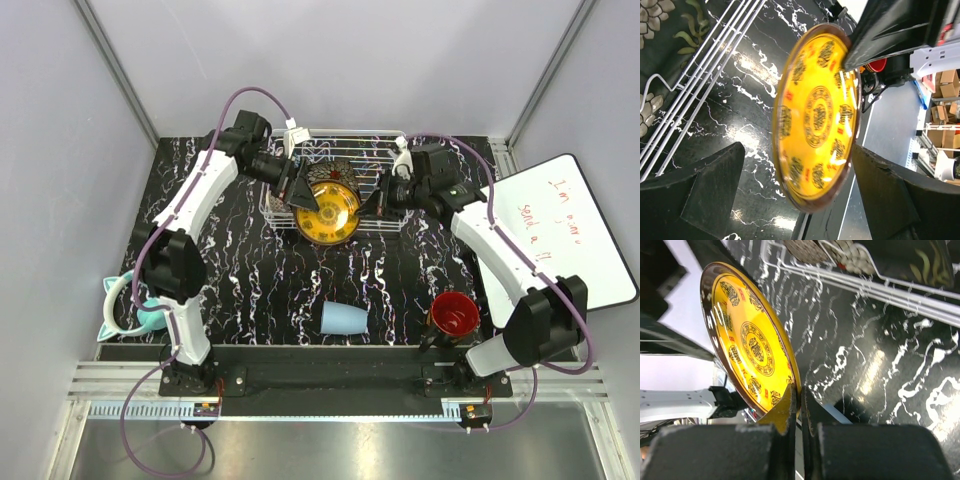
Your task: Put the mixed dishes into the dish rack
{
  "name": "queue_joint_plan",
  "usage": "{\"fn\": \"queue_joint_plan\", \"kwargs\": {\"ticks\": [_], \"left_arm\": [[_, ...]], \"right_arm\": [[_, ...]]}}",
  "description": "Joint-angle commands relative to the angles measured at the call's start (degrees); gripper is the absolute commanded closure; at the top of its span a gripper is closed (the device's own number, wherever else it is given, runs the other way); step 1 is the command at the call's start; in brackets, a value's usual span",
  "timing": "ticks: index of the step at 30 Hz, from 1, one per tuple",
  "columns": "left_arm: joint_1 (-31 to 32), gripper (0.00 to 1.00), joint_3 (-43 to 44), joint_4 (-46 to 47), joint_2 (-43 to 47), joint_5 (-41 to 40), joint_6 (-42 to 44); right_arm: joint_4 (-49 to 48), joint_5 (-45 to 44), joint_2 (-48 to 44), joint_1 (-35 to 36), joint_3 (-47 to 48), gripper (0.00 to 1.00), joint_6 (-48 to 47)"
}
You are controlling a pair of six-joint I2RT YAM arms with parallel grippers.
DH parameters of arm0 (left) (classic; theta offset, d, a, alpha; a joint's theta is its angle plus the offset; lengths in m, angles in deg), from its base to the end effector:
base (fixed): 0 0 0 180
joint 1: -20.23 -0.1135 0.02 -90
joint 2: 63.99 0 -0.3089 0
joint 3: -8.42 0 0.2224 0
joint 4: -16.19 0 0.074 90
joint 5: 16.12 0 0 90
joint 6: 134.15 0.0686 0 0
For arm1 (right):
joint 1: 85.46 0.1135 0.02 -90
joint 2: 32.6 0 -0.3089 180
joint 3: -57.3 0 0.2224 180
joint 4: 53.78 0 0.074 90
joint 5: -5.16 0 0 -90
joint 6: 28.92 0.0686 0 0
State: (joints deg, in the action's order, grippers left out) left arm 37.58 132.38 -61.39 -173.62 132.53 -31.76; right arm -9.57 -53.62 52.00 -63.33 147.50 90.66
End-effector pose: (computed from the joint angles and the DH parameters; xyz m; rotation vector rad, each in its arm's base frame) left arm 0.3535 -0.1718 0.3615 0.9241 2.2334 -1.3692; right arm 0.2793 0.1520 0.3599 -0.1618 2.3543 1.0788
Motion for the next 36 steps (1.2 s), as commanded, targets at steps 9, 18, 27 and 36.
{"fn": "queue_joint_plan", "kwargs": {"ticks": [9,18,27,36], "left_arm": [[0.32,1.00,8.57,1.99,-1.91,7.96,-5.26],[-0.55,1.00,14.64,1.73,-1.30,9.38,-7.11],[-8.46,1.00,37.58,1.64,-3.05,-1.43,-5.71],[-6.27,1.00,24.06,21.57,2.66,-34.79,5.53]], "right_arm": [[-1.39,4.02,3.73,0.72,7.02,1.00,-0.49],[-2.37,1.22,4.62,0.63,7.46,0.92,-1.63],[0.53,-6.43,-3.56,-0.95,-2.11,0.22,-4.53],[-2.79,-26.99,-4.01,-1.65,-4.23,0.26,-8.23]]}}
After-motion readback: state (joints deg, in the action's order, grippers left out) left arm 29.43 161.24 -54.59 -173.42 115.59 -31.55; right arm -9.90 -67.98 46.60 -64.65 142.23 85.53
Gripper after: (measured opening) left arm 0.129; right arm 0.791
